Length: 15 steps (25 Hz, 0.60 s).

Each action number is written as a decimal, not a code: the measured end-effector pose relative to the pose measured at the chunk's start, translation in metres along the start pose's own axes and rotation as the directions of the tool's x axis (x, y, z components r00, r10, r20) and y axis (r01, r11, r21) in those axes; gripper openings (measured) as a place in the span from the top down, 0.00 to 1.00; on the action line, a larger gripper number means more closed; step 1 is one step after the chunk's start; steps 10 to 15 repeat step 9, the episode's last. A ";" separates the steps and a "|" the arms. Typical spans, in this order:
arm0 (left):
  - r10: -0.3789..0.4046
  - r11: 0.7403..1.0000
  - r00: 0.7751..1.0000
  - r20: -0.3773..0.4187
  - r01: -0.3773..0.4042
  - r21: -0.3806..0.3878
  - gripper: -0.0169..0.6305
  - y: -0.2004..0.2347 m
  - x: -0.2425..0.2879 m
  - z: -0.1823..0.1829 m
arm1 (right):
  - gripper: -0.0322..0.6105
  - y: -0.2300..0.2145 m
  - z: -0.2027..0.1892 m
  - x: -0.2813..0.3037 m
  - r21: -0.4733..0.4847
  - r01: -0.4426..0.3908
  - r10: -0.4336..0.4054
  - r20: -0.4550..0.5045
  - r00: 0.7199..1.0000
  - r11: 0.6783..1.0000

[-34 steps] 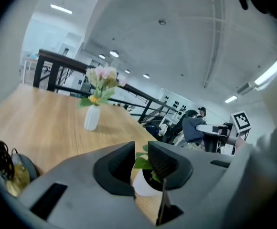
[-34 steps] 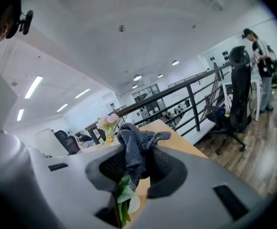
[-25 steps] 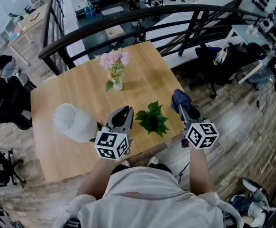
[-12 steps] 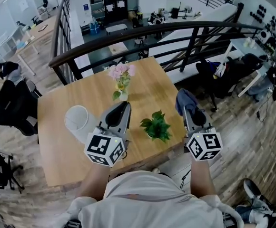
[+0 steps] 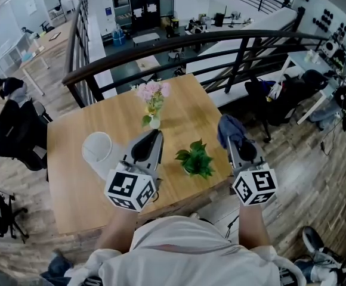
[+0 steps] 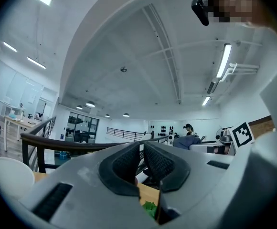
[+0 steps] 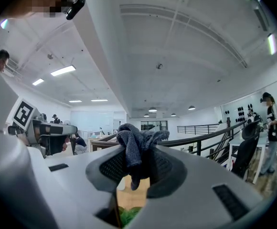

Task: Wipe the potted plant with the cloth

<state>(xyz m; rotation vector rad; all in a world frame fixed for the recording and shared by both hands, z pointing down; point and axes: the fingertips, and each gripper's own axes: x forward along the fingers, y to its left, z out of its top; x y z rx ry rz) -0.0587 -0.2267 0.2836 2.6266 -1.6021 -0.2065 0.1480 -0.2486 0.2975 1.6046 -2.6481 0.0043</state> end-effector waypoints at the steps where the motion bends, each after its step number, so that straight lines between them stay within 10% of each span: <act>1: 0.001 1.000 1.000 0.000 -0.001 -0.002 0.92 0.000 0.000 0.001 | 0.72 0.000 0.000 0.000 -0.001 0.001 -0.001 -0.002 1.000 1.000; 15: -0.002 1.000 1.000 0.004 0.002 0.008 0.92 -0.003 0.004 0.002 | 0.72 -0.002 -0.001 -0.001 -0.013 0.000 0.000 -0.013 1.000 1.000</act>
